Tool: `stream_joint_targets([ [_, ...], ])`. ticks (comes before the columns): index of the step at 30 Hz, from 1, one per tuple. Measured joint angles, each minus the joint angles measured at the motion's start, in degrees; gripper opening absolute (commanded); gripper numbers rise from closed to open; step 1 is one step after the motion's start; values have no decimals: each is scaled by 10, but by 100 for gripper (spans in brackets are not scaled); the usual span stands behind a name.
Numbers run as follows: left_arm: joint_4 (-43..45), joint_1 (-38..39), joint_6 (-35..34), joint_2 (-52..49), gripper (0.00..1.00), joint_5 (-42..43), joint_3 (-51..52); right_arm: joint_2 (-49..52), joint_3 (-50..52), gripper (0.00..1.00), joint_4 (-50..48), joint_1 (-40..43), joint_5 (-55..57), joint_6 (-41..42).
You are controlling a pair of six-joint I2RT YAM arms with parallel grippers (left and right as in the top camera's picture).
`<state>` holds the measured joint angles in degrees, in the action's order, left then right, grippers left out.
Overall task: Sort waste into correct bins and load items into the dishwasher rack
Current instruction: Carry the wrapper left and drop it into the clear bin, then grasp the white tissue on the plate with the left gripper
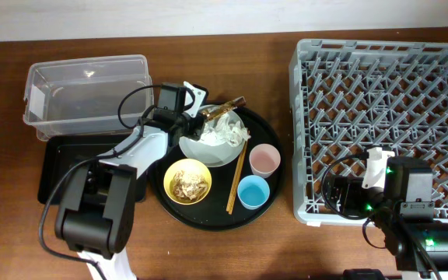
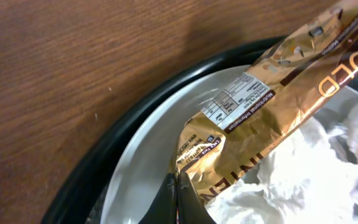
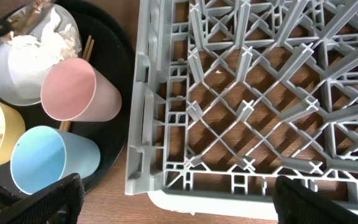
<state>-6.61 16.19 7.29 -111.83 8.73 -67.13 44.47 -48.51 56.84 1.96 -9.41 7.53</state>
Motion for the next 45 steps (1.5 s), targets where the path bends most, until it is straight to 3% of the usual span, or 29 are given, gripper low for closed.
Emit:
stream_joint_targets([
  [5,-33,-10,0,100,1,0,0,0,0,98,0,0,0,0],
  [9,-45,-61,0,185,1,1,0,0,0,98,0,0,0,0],
  [17,-69,-209,0,209,1,-10,0,0,0,98,0,0,0,0],
  [20,-74,-244,0,204,17,-35,0,0,0,98,0,0,0,0],
  [21,-73,-254,-1,201,17,-42,0,0,0,98,0,0,0,0],
  [23,-73,-265,0,198,36,-48,0,0,0,98,0,0,0,0],
  [26,-73,-275,-1,195,39,-52,0,0,0,98,0,0,0,0],
  [29,-74,-276,0,195,41,-51,0,0,0,98,0,0,0,0],
  [35,-125,-256,0,195,51,51,0,0,0,98,0,0,0,0],
  [45,-176,-59,0,162,63,83,-1,0,0,98,0,0,0,0],
])
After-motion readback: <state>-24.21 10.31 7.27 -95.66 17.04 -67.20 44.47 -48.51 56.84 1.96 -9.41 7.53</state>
